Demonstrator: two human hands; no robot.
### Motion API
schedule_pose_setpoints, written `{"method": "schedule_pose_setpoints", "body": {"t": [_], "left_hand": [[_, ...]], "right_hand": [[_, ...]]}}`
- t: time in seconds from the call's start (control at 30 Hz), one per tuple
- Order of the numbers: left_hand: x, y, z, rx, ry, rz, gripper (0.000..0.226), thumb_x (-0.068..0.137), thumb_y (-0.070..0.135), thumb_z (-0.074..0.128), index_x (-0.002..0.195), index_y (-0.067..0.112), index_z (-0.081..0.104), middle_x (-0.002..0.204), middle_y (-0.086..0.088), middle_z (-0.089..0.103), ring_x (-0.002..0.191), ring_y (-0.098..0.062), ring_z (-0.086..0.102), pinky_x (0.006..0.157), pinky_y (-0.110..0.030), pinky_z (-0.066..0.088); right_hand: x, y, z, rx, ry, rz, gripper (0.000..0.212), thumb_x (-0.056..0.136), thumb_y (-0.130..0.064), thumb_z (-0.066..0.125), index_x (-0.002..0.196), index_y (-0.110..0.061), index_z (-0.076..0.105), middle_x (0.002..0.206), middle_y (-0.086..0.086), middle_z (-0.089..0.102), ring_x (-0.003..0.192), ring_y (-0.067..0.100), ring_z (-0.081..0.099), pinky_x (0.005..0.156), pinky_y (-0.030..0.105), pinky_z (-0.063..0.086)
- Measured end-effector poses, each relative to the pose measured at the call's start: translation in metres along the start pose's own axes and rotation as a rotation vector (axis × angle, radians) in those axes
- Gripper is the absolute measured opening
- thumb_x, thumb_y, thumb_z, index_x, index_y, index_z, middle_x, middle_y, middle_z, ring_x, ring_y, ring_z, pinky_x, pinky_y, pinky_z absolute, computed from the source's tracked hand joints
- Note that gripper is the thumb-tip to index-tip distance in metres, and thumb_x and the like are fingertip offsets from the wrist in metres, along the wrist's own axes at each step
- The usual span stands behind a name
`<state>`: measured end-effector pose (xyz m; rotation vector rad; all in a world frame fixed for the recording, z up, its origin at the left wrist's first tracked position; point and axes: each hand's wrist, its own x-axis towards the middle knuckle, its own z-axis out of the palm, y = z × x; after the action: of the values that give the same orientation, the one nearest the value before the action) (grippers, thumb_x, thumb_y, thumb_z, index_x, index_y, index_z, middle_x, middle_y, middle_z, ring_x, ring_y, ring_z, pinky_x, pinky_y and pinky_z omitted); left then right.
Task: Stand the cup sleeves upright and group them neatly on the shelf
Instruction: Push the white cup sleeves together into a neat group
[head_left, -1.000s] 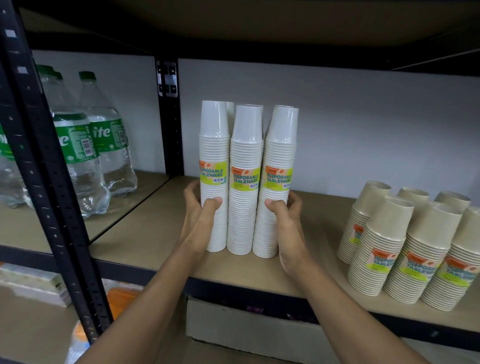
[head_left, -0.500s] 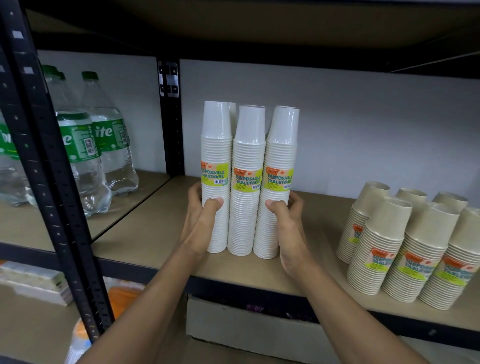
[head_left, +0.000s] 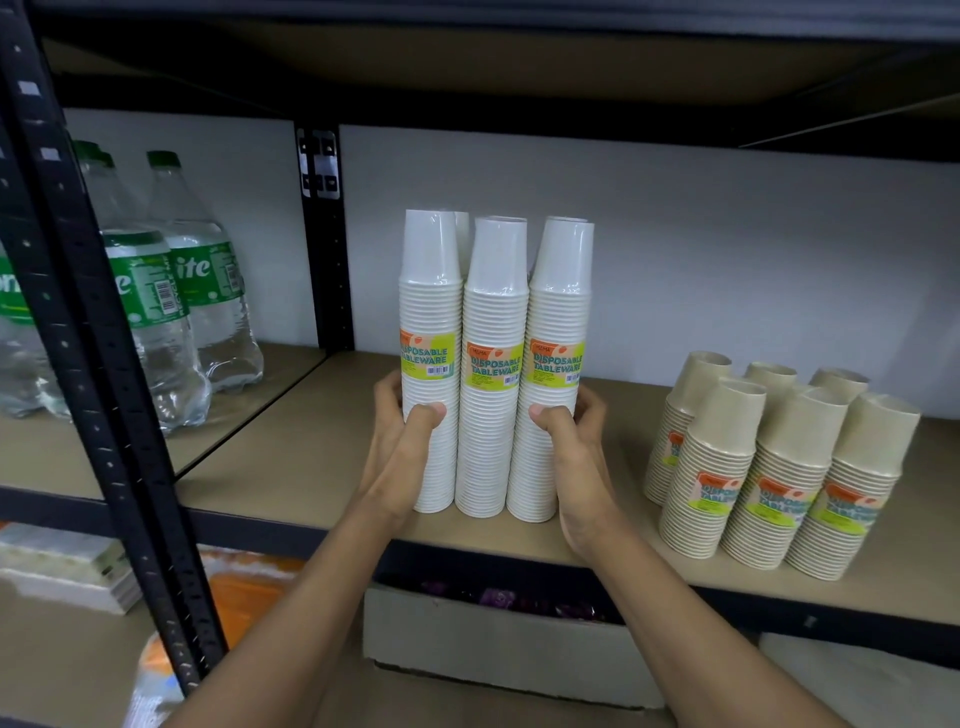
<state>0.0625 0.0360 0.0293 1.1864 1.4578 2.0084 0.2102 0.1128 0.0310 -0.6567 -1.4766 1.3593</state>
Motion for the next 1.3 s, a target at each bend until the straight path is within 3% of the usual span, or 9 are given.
{"method": "schedule_pose_setpoints", "body": {"t": [0.2, 0.4, 0.53, 0.93, 1.2, 1.3], "left_hand": [[-0.014, 0.003, 0.016, -0.003, -0.030, -0.005, 0.057, 0.079, 0.035, 0.050, 0.133, 0.024, 0.037, 0.116, 0.020, 0.056, 0.095, 0.011, 0.061, 0.080, -0.021, 0.046], [-0.024, 0.006, 0.030, -0.005, -0.049, -0.006, 0.054, 0.080, 0.035, 0.051, 0.131, 0.026, 0.038, 0.115, 0.023, 0.055, 0.098, 0.010, 0.060, 0.083, -0.024, 0.046], [-0.028, 0.006, 0.036, -0.005, -0.065, -0.010, 0.054, 0.080, 0.036, 0.051, 0.132, 0.026, 0.038, 0.116, 0.022, 0.055, 0.098, 0.010, 0.061, 0.082, -0.024, 0.046], [-0.030, 0.005, 0.034, 0.015, -0.064, -0.018, 0.057, 0.081, 0.036, 0.054, 0.134, 0.029, 0.038, 0.119, 0.025, 0.053, 0.104, 0.009, 0.059, 0.086, -0.023, 0.046], [-0.044, 0.009, 0.028, 0.055, -0.045, -0.005, 0.056, 0.080, 0.036, 0.055, 0.132, 0.031, 0.036, 0.127, 0.020, 0.051, 0.108, 0.015, 0.052, 0.086, -0.014, 0.042], [-0.052, 0.010, 0.025, 0.094, -0.017, -0.009, 0.062, 0.082, 0.038, 0.059, 0.139, 0.027, 0.035, 0.134, 0.011, 0.050, 0.120, 0.005, 0.049, 0.096, -0.021, 0.042]], "right_hand": [[-0.016, -0.008, -0.019, -0.006, 0.034, -0.011, 0.067, 0.075, -0.043, 0.062, 0.135, -0.029, 0.034, 0.115, -0.026, 0.053, 0.092, -0.018, 0.059, 0.084, 0.024, 0.044], [-0.026, -0.013, -0.034, -0.018, 0.063, -0.024, 0.066, 0.076, -0.043, 0.062, 0.135, -0.030, 0.035, 0.096, -0.045, 0.053, 0.098, -0.018, 0.057, 0.089, 0.025, 0.044], [-0.029, -0.014, -0.040, 0.000, 0.075, -0.016, 0.067, 0.075, -0.044, 0.063, 0.135, -0.032, 0.034, 0.114, -0.032, 0.050, 0.109, -0.008, 0.055, 0.097, 0.030, 0.044], [-0.028, -0.010, -0.045, 0.020, 0.058, -0.012, 0.068, 0.076, -0.044, 0.067, 0.134, -0.030, 0.034, 0.125, -0.018, 0.055, 0.116, 0.001, 0.057, 0.099, 0.033, 0.045], [-0.039, -0.015, -0.048, 0.013, 0.055, -0.022, 0.061, 0.084, -0.038, 0.071, 0.132, -0.034, 0.033, 0.127, -0.023, 0.053, 0.113, -0.008, 0.054, 0.090, 0.022, 0.044], [-0.048, -0.021, -0.051, 0.004, 0.063, -0.027, 0.061, 0.088, -0.034, 0.070, 0.137, -0.031, 0.033, 0.131, -0.021, 0.051, 0.119, -0.004, 0.050, 0.091, 0.022, 0.042]]}}
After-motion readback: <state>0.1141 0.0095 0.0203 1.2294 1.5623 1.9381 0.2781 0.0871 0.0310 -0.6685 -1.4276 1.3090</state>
